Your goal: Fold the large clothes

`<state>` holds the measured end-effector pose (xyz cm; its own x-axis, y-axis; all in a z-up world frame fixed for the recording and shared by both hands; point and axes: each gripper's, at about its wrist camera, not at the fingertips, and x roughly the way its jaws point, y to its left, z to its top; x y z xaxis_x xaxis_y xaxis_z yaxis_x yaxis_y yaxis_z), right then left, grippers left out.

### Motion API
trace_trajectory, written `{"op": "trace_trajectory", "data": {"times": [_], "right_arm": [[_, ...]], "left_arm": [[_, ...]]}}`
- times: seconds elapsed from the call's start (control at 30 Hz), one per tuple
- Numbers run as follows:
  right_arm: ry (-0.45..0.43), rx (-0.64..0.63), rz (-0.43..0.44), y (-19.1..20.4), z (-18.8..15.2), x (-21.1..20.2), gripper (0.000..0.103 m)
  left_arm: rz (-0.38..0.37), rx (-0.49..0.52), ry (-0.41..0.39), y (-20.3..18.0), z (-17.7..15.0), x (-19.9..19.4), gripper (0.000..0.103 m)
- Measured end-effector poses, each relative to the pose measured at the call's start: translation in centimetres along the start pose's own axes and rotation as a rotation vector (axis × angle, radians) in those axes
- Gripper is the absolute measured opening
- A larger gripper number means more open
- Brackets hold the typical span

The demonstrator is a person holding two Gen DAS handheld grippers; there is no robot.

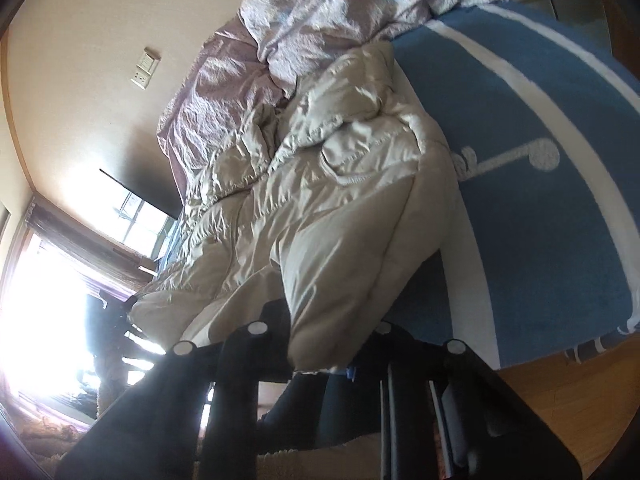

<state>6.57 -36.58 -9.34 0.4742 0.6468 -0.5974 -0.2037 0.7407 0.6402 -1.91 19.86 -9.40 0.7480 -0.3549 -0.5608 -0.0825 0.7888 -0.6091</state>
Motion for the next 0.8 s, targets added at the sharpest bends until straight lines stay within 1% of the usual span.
{"op": "trace_trajectory", "data": {"times": [0.2, 0.37, 0.4, 0.6, 0.8], "right_arm": [[-0.231, -0.131, -0.076, 4.8, 3.4, -1.9, 0.017], [-0.364, -0.187, -0.141, 7.5, 6.7, -1.8, 0.017], [-0.391, -0.209, -0.173, 8.2, 7.6, -1.5, 0.017], [-0.495, -0.272, -0.278, 11.4, 12.4, 1.3, 0.017], [-0.559, -0.314, -0.401, 12.9, 17.0, 5.6, 0.017]], "left_arm": [[0.008, 0.042, -0.136, -2.5, 3.9, -0.4, 0.011], [0.044, 0.065, -0.208, -3.9, 7.5, 0.3, 0.011], [0.052, 0.070, -0.220, -4.2, 8.2, 0.5, 0.011], [0.110, 0.105, -0.281, -6.1, 12.7, 2.6, 0.011], [0.174, 0.116, -0.317, -7.2, 17.3, 6.1, 0.011]]}}
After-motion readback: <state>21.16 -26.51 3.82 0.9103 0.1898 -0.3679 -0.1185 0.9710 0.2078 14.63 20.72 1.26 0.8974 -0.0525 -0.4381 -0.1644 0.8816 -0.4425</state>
